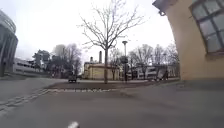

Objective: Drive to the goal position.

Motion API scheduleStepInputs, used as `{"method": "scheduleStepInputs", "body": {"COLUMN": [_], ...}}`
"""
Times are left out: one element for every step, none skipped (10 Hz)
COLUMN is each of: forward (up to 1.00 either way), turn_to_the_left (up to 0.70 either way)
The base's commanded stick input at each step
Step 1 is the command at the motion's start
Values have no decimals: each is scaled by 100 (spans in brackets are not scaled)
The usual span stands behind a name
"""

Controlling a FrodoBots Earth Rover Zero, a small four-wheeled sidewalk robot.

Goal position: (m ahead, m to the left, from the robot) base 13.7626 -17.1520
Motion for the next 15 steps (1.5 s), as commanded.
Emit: {"method": "scheduleStepInputs", "body": {"forward": [70, 70, 70, 70, 70, 70, 70, 70, 70, 70, 70, 70, 70, 70, 70], "turn_to_the_left": [-35, -24, -3, -23, -35, -9, 0, 0, 0, 0, 0, 0, 0, 0, 0]}}
